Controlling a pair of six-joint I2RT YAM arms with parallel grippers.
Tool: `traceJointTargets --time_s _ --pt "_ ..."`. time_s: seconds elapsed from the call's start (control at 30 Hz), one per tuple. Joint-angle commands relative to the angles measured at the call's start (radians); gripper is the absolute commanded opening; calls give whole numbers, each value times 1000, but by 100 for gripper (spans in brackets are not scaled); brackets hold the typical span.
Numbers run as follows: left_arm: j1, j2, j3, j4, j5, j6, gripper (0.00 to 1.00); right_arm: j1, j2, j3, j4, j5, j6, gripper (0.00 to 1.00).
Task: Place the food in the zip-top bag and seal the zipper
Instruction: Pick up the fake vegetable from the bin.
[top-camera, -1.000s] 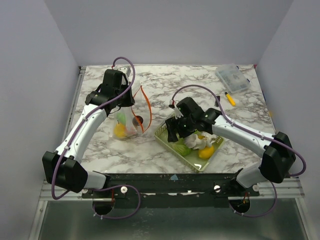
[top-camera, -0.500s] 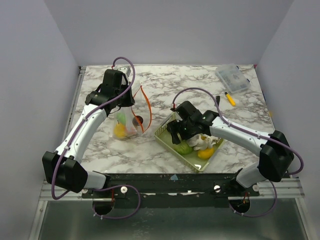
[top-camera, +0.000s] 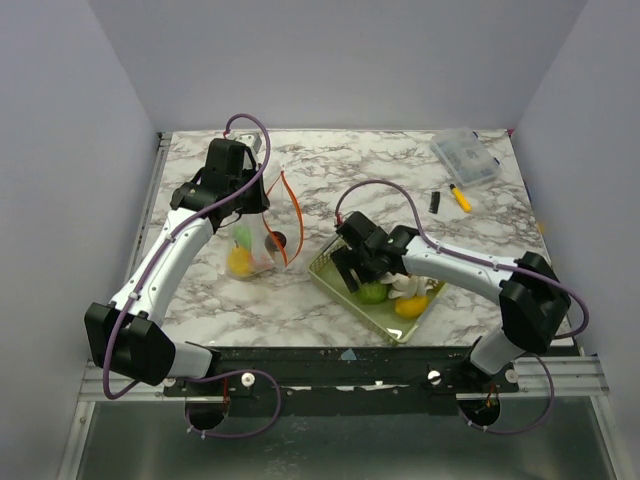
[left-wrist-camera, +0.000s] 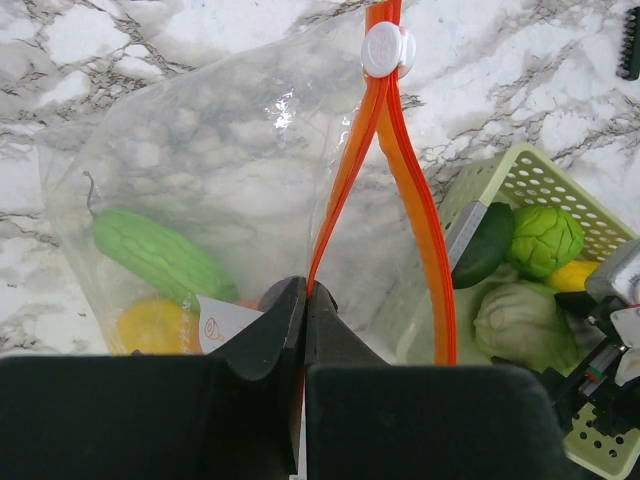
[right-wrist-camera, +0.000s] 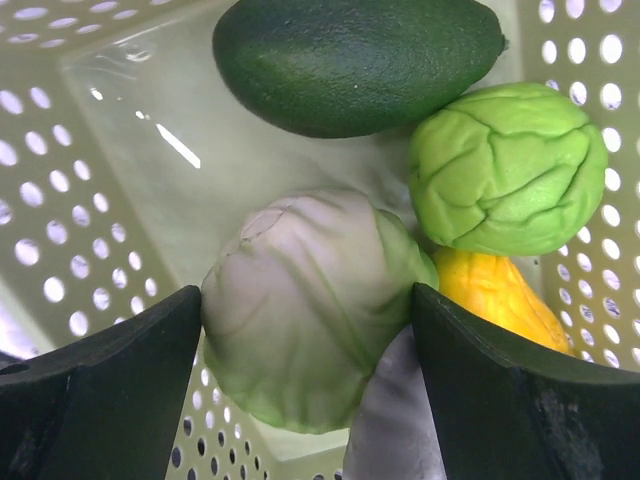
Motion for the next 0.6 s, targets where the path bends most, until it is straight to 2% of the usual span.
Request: traceJointTargets --time_s 0.0,0.07,0.13,0.33,0.5,0.57 --pt "5 -4 10 11 6 7 0 40 82 -15 -126 73 29 85" --pt "6 -2 9 11 7 7 0 47 89 -10 -127 119 40 84" --pt "6 -2 9 11 6 7 0 48 84 0 -123 143 52 79" --pt "6 -3 10 11 7 7 0 48 -14 21 -41 106 88 39" --pt "6 -6 10 11 7 7 0 48 -86 5 54 68 134 17" --pt "6 -8 10 11 6 8 0 48 -107 15 64 79 151 11"
